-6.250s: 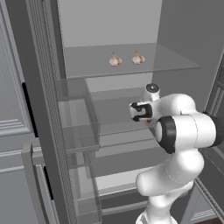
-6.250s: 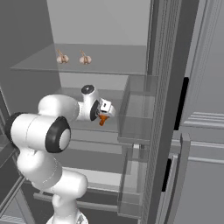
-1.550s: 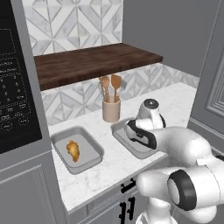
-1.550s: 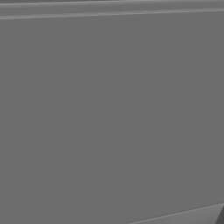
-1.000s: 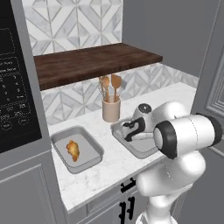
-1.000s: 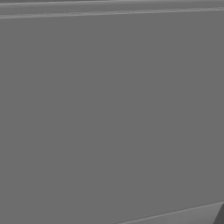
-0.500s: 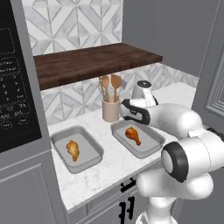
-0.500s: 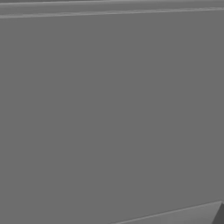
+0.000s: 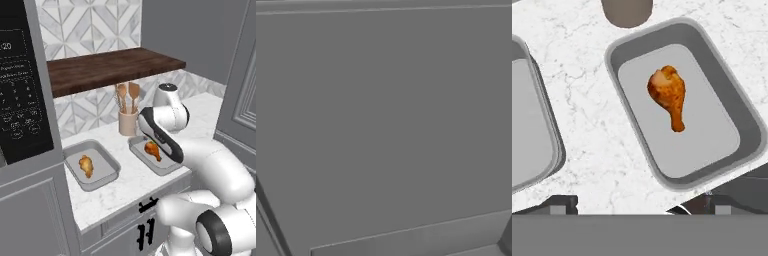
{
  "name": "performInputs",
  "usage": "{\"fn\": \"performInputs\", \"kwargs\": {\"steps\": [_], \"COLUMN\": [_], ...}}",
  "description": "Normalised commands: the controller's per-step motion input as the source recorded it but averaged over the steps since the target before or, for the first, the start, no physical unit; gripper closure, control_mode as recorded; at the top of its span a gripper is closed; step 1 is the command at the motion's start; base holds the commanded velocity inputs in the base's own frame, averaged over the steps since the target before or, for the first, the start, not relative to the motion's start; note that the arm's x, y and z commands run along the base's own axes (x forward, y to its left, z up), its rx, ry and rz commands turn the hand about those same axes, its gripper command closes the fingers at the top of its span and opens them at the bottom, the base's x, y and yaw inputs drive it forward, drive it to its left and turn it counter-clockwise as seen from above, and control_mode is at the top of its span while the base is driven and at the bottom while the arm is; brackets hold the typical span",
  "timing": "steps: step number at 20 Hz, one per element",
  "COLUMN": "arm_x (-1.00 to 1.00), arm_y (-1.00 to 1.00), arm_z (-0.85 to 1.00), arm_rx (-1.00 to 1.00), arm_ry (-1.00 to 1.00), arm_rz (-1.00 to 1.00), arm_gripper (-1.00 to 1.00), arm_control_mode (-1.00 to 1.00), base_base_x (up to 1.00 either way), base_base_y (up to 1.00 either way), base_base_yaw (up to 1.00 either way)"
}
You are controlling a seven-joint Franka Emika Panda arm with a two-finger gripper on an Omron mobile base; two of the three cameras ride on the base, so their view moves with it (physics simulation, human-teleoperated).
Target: Place one garlic and one chicken drumstick in each tupperware on the nearby counter, to pack two identical lunches.
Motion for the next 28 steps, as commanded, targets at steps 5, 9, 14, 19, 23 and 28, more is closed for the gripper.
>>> {"fn": "performInputs", "kwargs": {"steps": [5, 9, 14, 19, 23, 28], "arm_x": [0.00, 0.00, 0.00, 0.00, 0.00, 0.00], "arm_y": [0.00, 0.00, 0.00, 0.00, 0.00, 0.00], "arm_z": [0.00, 0.00, 0.00, 0.00, 0.00, 0.00], "arm_rx": [0.00, 0.00, 0.00, 0.00, 0.00, 0.00], "arm_ry": [0.00, 0.00, 0.00, 0.00, 0.00, 0.00], "arm_rz": [0.00, 0.00, 0.00, 0.00, 0.00, 0.00], "arm_gripper": [-1.00, -1.00, -1.00, -1.00, -1.00, -1.00], "arm_control_mode": [1.00, 1.00, 1.00, 1.00, 1.00, 1.00], "base_base_x": [-1.00, -1.00, -0.98, -0.81, -0.53, 0.00], "base_base_y": [0.77, 0.95, 0.42, 0.27, 0.11, -0.12], "base_base_yaw": [0.07, -0.03, -0.77, -0.88, -0.96, -0.99]}}
